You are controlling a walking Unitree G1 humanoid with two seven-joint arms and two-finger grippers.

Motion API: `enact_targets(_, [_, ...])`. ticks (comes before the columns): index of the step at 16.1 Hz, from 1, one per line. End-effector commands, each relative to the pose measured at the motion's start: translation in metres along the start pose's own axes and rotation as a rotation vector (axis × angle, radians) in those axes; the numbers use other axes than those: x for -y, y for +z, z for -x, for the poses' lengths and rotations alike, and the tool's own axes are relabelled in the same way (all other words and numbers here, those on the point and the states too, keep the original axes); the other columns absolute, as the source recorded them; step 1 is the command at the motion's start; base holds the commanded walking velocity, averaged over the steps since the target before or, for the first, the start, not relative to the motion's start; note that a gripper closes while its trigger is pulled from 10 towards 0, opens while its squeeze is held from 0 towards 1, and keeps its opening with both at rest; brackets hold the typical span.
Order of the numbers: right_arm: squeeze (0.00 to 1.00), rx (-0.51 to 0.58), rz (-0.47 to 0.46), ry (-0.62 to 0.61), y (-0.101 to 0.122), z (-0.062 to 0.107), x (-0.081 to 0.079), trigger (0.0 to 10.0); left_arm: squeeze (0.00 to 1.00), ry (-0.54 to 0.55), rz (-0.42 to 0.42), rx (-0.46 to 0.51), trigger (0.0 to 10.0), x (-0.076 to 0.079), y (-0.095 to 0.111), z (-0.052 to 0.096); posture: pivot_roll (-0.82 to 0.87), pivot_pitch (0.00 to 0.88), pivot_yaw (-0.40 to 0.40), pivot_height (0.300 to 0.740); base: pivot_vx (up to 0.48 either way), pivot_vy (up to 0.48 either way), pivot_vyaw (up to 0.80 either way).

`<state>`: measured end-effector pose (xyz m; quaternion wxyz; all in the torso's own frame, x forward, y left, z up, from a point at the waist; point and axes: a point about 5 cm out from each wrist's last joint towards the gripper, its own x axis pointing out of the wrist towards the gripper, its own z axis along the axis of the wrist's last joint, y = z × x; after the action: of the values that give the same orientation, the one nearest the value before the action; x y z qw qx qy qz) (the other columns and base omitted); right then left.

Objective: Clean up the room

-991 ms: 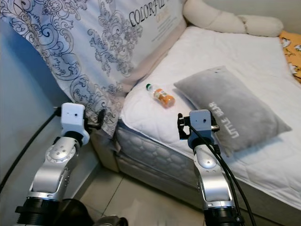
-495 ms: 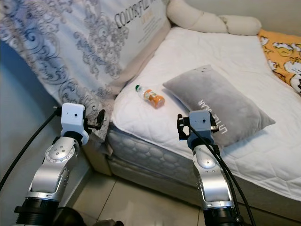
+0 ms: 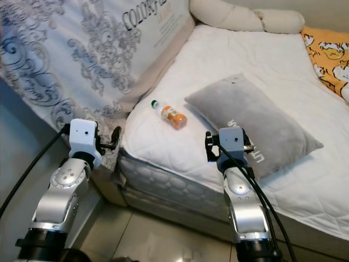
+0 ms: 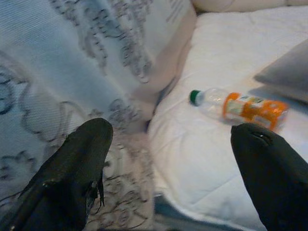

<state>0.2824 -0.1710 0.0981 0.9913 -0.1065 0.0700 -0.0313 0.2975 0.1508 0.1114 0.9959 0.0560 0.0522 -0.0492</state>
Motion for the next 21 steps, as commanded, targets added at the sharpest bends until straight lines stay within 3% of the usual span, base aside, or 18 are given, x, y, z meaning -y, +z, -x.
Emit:
enact_targets(1, [0.00,-0.015,0.004,-0.004,-0.0014,-0.0013,-0.0011,10.0,0.00,-0.001,-0.008,0.010,10.0,-0.0034,0.0030,0.0000,0.01,0.000,0.024,0.740,0.296,0.000,0.00])
enact_targets(19, [0.00,-0.018,0.033,0.011,-0.0010,-0.0025,-0.0030,10.0,0.00,-0.021,-0.002,0.002,10.0,-0.0009,0.0020,0.0002,0.01,0.000,0.024,0.740,0.308,0.000,0.00])
enact_targets(21, [0.00,-0.016,0.055,0.039,-0.0006,-0.0023,-0.0059,10.0,0.00,-0.022,-0.003,0.000,10.0,-0.0012,0.0019,0.0003,0.01,0.000,0.024,0.740,0.334,0.000,0.80])
